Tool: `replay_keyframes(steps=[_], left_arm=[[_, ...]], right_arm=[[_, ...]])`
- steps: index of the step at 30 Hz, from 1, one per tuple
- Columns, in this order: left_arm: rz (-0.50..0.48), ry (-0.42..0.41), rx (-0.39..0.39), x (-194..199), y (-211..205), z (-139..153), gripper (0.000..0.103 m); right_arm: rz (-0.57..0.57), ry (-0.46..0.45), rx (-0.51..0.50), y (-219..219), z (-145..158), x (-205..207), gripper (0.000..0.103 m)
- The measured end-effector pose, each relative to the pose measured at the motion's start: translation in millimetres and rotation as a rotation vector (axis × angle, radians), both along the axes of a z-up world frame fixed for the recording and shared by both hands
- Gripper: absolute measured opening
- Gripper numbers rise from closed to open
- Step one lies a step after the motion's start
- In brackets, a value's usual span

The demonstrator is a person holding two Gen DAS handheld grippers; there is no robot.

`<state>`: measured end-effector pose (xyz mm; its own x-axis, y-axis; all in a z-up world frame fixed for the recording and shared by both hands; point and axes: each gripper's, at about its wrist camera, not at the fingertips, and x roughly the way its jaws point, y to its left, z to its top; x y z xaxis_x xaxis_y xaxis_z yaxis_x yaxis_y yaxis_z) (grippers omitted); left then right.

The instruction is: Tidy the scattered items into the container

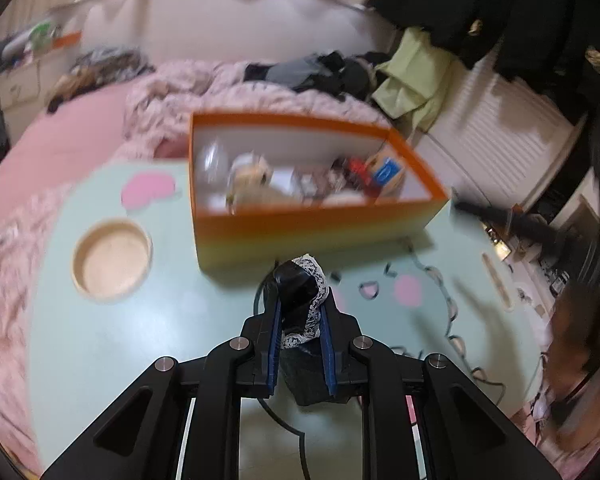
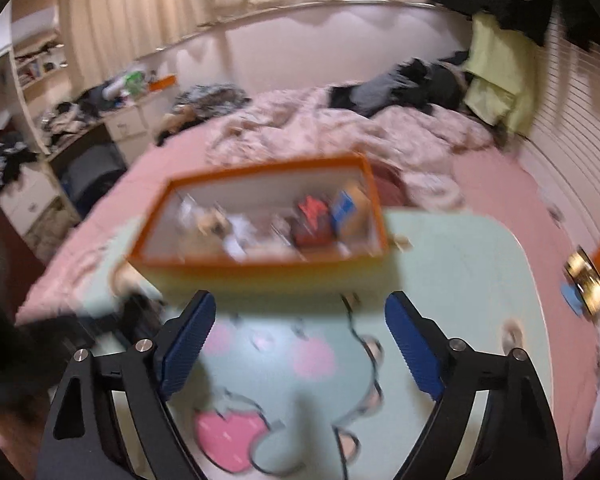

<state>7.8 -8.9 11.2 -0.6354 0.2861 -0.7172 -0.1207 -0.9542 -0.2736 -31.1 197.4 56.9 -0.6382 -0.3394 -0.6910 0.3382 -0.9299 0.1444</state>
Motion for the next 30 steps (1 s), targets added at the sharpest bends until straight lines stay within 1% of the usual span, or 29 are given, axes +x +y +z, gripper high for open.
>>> replay_keyframes(steps=[1, 2, 3, 4, 5, 6, 7, 9, 11, 13, 17, 18, 19, 21, 22, 23, 25, 27, 28, 29, 30], left_arm=[[0.004, -0.003, 0.004, 1, 2, -5, 0.018], [0.025, 0.007, 0.003, 4, 3, -8, 0.021], [0.053, 0.028, 0.001, 7, 3, -9, 0.033], [0.075, 0.052, -0.003, 10, 3, -9, 0.054], [0.092, 0.075, -0.009, 14, 5, -8, 0.066], [0.107, 0.101, -0.022, 19, 6, -7, 0.084], [0.116, 0.124, -0.030, 23, 8, -6, 0.088], [0.108, 0.153, -0.034, 28, 10, -6, 0.088], [0.093, 0.159, -0.030, 30, 11, -9, 0.088], [0.088, 0.144, -0.004, 29, 9, -15, 0.088], [0.093, 0.081, 0.054, 20, 1, -28, 0.088], [0.097, 0.072, 0.068, 19, -2, -30, 0.088], [0.101, 0.068, 0.079, 17, -4, -31, 0.088], [0.105, 0.065, 0.087, 15, -6, -31, 0.088], [0.106, 0.064, 0.089, 13, -7, -31, 0.088], [0.105, 0.064, 0.092, 12, -7, -31, 0.088], [0.104, 0.062, 0.092, 10, -7, -32, 0.088], [0.102, 0.054, 0.096, 7, -8, -33, 0.088], [0.103, 0.051, 0.101, 5, -9, -33, 0.088], [0.104, 0.049, 0.107, 4, -11, -33, 0.088], [0.106, 0.049, 0.113, 5, -12, -33, 0.088]], right_arm=[[0.017, -0.011, 0.002, -6, 4, -10, 0.078], [0.035, -0.031, 0.008, -13, 8, -23, 0.072], [0.047, -0.055, 0.019, -21, 10, -35, 0.069], [0.054, -0.085, 0.027, -29, 8, -48, 0.064], [0.062, -0.124, 0.033, -37, 4, -62, 0.060], [0.070, -0.155, 0.040, -43, 0, -72, 0.060], [0.078, -0.188, 0.053, -52, -6, -84, 0.060], [0.080, -0.231, 0.081, -66, -20, -102, 0.060], [0.071, -0.261, 0.106, -77, -32, -115, 0.060], [0.071, -0.274, 0.133, -83, -39, -122, 0.060], [0.047, -0.340, 0.177, -90, -55, -135, 0.060], [0.038, -0.347, 0.201, -91, -58, -135, 0.060], [0.030, -0.329, 0.236, -93, -60, -135, 0.060], [0.039, -0.329, 0.288, -100, -65, -135, 0.060], [0.055, -0.353, 0.295, -103, -71, -135, 0.060], [0.071, -0.375, 0.294, -106, -76, -136, 0.063], [0.057, -0.334, 0.310, -109, -76, -133, 0.061], [0.059, -0.319, 0.305, -109, -75, -131, 0.047], [0.063, -0.315, 0.296, -108, -74, -130, 0.031], [0.065, -0.323, 0.275, -106, -73, -130, 0.021], [0.071, -0.336, 0.226, -101, -71, -130, 0.021]])
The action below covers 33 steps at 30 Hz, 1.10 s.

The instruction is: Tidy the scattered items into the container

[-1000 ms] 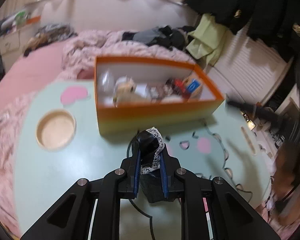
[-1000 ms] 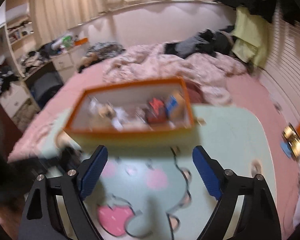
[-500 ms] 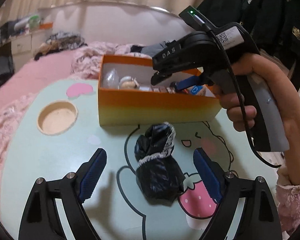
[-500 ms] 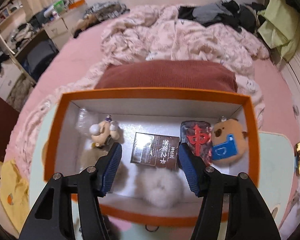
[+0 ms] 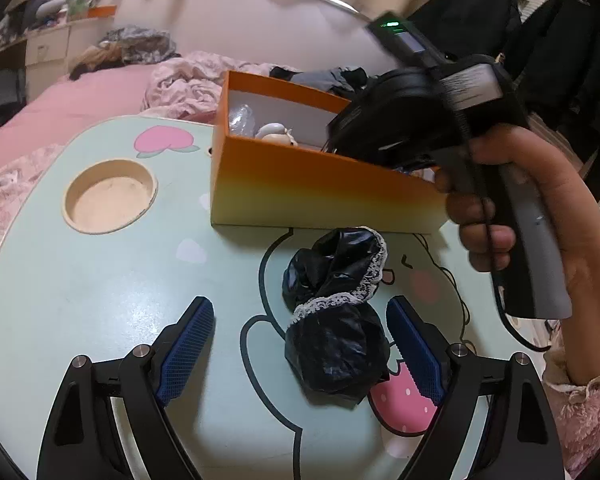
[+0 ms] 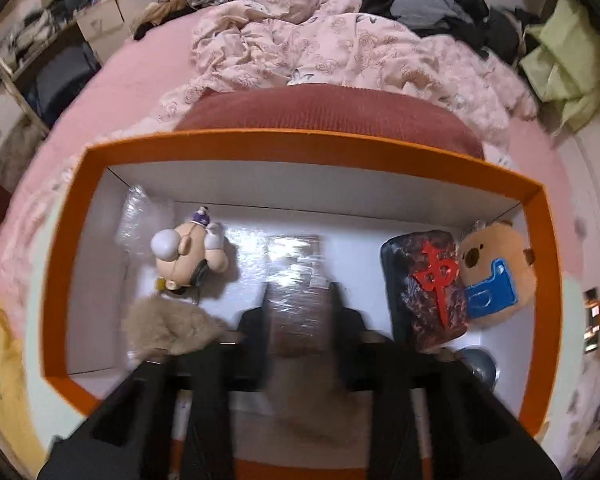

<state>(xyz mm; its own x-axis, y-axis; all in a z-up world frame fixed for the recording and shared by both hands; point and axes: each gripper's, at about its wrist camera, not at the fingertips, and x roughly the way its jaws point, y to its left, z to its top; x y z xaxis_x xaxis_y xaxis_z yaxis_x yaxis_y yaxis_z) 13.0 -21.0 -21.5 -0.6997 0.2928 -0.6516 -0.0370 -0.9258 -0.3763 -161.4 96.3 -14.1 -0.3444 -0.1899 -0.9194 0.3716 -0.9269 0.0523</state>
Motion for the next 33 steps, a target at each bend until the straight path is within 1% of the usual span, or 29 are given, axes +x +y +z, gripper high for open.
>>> replay_keyframes(steps=[1, 2, 3, 5, 7, 8, 10, 11, 12, 14, 16, 18, 20, 22, 25, 27, 30, 31, 32, 33], left_arm=[[0.001, -0.001, 0.006, 0, -1, 0, 0.088], [0.002, 0.000, 0.011, 0, -2, 0, 0.088], [0.002, 0.002, 0.015, 0, -3, -1, 0.088], [0.003, 0.004, 0.015, -1, -4, -2, 0.088], [0.002, 0.004, 0.013, -1, -3, -3, 0.088], [0.000, 0.005, 0.011, 1, -2, -3, 0.088], [0.000, 0.005, 0.000, 2, -1, -4, 0.088], [0.000, 0.005, -0.007, 3, 0, -4, 0.088], [0.000, 0.004, -0.013, 4, 1, -4, 0.088], [-0.002, 0.001, -0.032, 4, 2, -4, 0.088], [-0.002, -0.001, -0.047, 6, 4, -4, 0.088], [-0.002, -0.004, -0.059, 7, 5, -4, 0.088], [-0.001, -0.006, -0.068, 7, 6, -4, 0.088], [0.001, -0.008, -0.074, 7, 6, -4, 0.088], [0.003, -0.011, -0.081, 8, 6, -4, 0.088], [0.004, -0.011, -0.085, 9, 6, -4, 0.088], [0.001, -0.008, -0.091, 9, 6, -3, 0.088], [0.002, -0.004, -0.092, 10, 6, -2, 0.088], [0.005, 0.006, -0.095, 11, 5, 1, 0.088], [0.011, 0.021, -0.099, 13, 3, 5, 0.088]], right_arm=[[-0.004, -0.001, -0.044, 5, 3, 0, 0.021], [-0.010, 0.009, -0.064, 10, 7, -1, 0.021], [-0.015, 0.028, -0.082, 12, 12, 0, 0.020], [-0.022, 0.066, -0.156, 21, 28, 4, 0.020], [-0.020, 0.094, -0.245, 35, 47, 18, 0.020], [-0.004, 0.112, -0.293, 43, 58, 31, 0.020], [0.031, 0.137, -0.325, 52, 70, 55, 0.021], [0.044, 0.148, -0.326, 54, 71, 66, 0.021], [0.062, 0.157, -0.320, 57, 70, 82, 0.021], [0.081, 0.142, -0.324, 62, 62, 99, 0.021], [0.085, 0.092, -0.350, 69, 47, 112, 0.021], [0.078, 0.040, -0.351, 72, 28, 122, 0.021], [0.066, 0.034, -0.323, 72, 12, 123, 0.021], [0.057, 0.016, -0.321, 75, 0, 119, 0.021], [0.032, -0.014, -0.370, 81, -13, 116, 0.022], [0.002, -0.012, -0.385, 89, -16, 114, 0.023], [-0.044, 0.043, -0.394, 100, -10, 117, 0.031], [-0.059, 0.070, -0.392, 103, -7, 119, 0.039], [-0.076, 0.106, -0.388, 107, -2, 122, 0.051], [-0.092, 0.146, -0.384, 111, 3, 125, 0.057]])
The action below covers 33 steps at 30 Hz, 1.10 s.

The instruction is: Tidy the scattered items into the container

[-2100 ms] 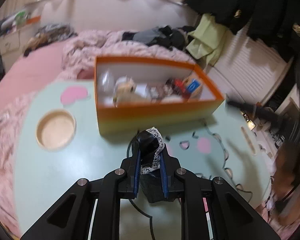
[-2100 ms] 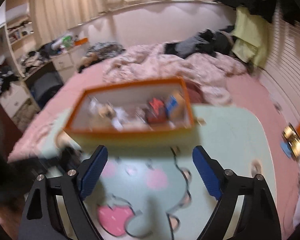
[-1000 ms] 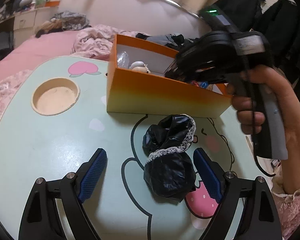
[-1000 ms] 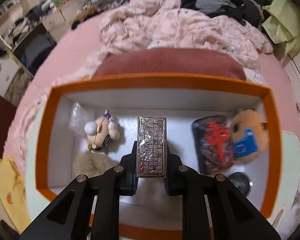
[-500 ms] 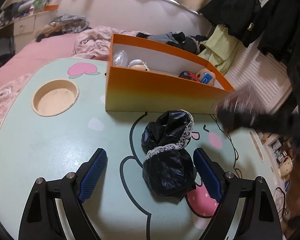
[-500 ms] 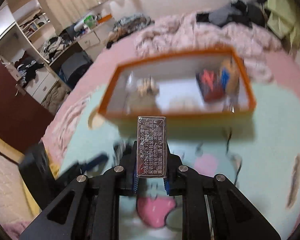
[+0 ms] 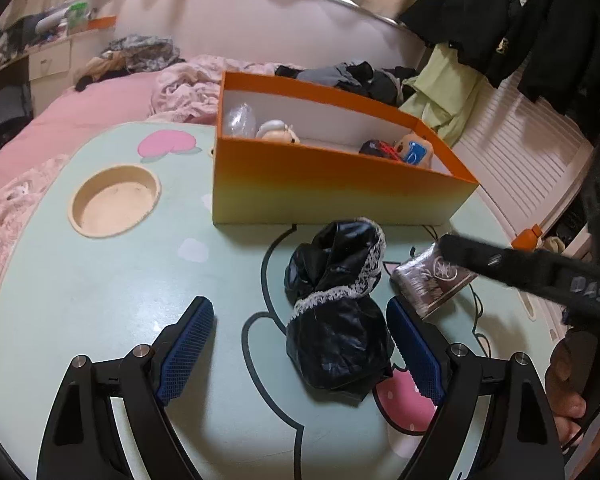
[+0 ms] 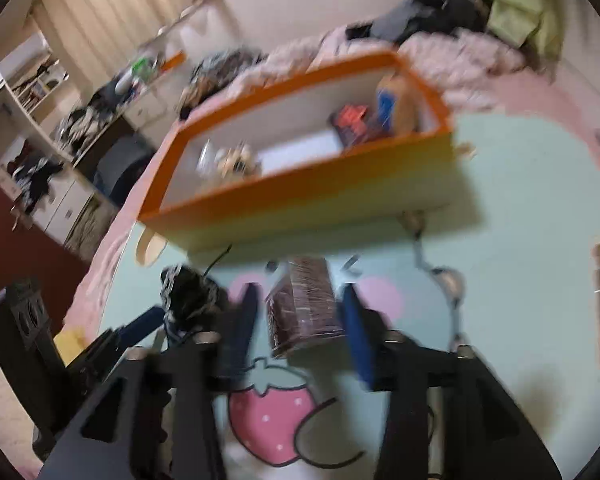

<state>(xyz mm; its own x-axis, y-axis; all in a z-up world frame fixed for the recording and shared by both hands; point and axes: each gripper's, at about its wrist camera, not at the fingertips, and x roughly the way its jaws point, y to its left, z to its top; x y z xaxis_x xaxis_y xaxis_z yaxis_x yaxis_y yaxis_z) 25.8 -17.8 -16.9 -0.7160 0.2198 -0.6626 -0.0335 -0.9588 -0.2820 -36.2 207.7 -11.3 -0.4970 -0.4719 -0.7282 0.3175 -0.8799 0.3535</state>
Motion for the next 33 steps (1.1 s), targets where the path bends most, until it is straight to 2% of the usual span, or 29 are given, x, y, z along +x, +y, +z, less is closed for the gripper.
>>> replay_keyframes(steps=[1, 4, 9, 12, 15, 17, 21, 23, 25, 26, 29, 33], left_arm=[[0.007, 0.016, -0.006, 1, -2, 5, 0.088], [0.024, 0.062, -0.025, 1, -11, 26, 0.088], [0.084, 0.102, 0.014, -21, -39, 69, 0.088], [0.059, 0.069, 0.000, -50, -40, 90, 0.088], [0.000, -0.003, -0.017, -81, -36, 97, 0.084], [-0.032, -0.057, -0.046, -100, -30, 97, 0.078], [-0.047, -0.145, -0.140, -139, -14, 86, 0.067], [-0.056, -0.159, -0.191, -148, -2, 79, 0.058], [-0.089, -0.178, -0.234, -154, 9, 71, 0.040], [-0.110, -0.199, -0.251, -158, 15, 65, 0.037], [-0.112, -0.257, -0.304, -169, 26, 48, 0.035], [-0.097, -0.291, -0.369, -185, 32, 35, 0.036]], right_arm=[[-0.023, 0.039, 0.003, 5, 6, 4, 0.069], [-0.064, 0.110, 0.018, 18, 23, 9, 0.070], [-0.086, 0.201, 0.044, 30, 59, -15, 0.070], [-0.038, 0.185, 0.061, 22, 67, -43, 0.070], [0.000, 0.104, 0.071, 6, 54, -63, 0.069], [-0.004, 0.048, 0.097, -4, 41, -67, 0.058], [0.039, 0.013, 0.064, -15, 27, -60, 0.058], [0.016, 0.055, 0.063, -14, 29, -56, 0.058], [0.002, 0.104, 0.040, -8, 36, -50, 0.058], [-0.003, 0.124, 0.025, -5, 40, -46, 0.058], [-0.034, 0.171, -0.005, 8, 56, -34, 0.058], [-0.046, 0.188, -0.041, 23, 69, -23, 0.058]])
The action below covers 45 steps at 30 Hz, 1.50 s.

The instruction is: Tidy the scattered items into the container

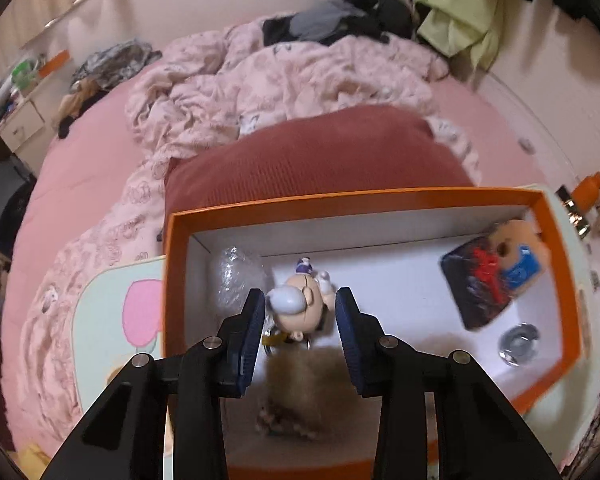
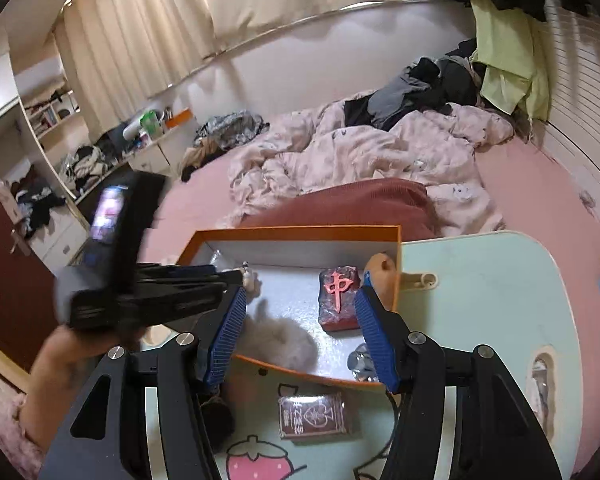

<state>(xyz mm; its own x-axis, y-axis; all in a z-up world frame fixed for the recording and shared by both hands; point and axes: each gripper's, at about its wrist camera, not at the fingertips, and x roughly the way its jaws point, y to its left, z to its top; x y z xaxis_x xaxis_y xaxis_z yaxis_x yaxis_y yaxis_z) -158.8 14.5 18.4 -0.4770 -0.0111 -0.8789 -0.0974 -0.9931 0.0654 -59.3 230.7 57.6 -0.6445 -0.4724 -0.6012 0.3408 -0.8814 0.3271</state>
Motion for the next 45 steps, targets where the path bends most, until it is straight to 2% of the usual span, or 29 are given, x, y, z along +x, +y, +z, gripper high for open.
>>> replay_keyframes(steps=[2, 4, 6, 12, 15, 17, 18, 20, 22, 24, 31, 36, 39, 42, 44, 45], left_arm=[[-0.008, -0.003, -0.027, -4, 4, -1, 0.037], [-0.029, -0.043, -0.082, -9, 12, -6, 0.044], [-0.064, -0.082, -0.102, -10, 21, -15, 0.044], [-0.041, -0.060, 0.060, -7, 6, -10, 0.041], [-0.050, -0.005, 0.209, 6, -7, 18, 0.041], [-0.076, 0.045, 0.330, 28, -19, 46, 0.041], [-0.086, 0.077, 0.361, 40, -24, 58, 0.041], [-0.093, 0.142, 0.371, 65, -33, 75, 0.041], [-0.080, 0.178, 0.344, 91, -42, 79, 0.041], [-0.061, 0.168, 0.334, 112, -52, 68, 0.041], [-0.021, 0.095, 0.324, 157, -64, -5, 0.041], [-0.049, 0.082, 0.279, 160, -51, -22, 0.041], [-0.070, 0.086, 0.305, 162, -47, -26, 0.042], [-0.089, 0.075, 0.321, 163, -47, -29, 0.057], [-0.086, 0.097, 0.324, 165, -48, -26, 0.061], [-0.083, 0.108, 0.324, 166, -49, -25, 0.062]], right_arm=[[-0.009, -0.004, -0.010, 5, 1, 1, 0.058], [-0.009, -0.016, -0.024, 9, -1, 2, 0.058], [-0.009, -0.023, -0.027, 8, -3, 3, 0.058], [0.003, -0.040, -0.004, 4, -13, 3, 0.058], [0.001, -0.060, 0.004, 5, -21, 2, 0.058], [-0.004, -0.074, 0.000, 7, -26, 1, 0.058], [-0.006, -0.082, -0.006, 8, -27, 0, 0.058], [-0.004, -0.087, -0.016, 9, -27, 2, 0.058], [0.006, -0.090, -0.015, 8, -25, 2, 0.058], [0.035, -0.105, -0.009, 3, -21, 1, 0.058], [0.229, -0.271, 0.027, -51, -13, -30, 0.058], [0.287, -0.462, 0.081, -106, -48, -68, 0.058], [0.261, -0.475, 0.122, -123, -62, -79, 0.058], [0.258, -0.505, 0.146, -133, -76, -85, 0.058], [0.277, -0.537, 0.159, -137, -87, -86, 0.035], [0.273, -0.507, 0.161, -136, -84, -85, 0.034]])
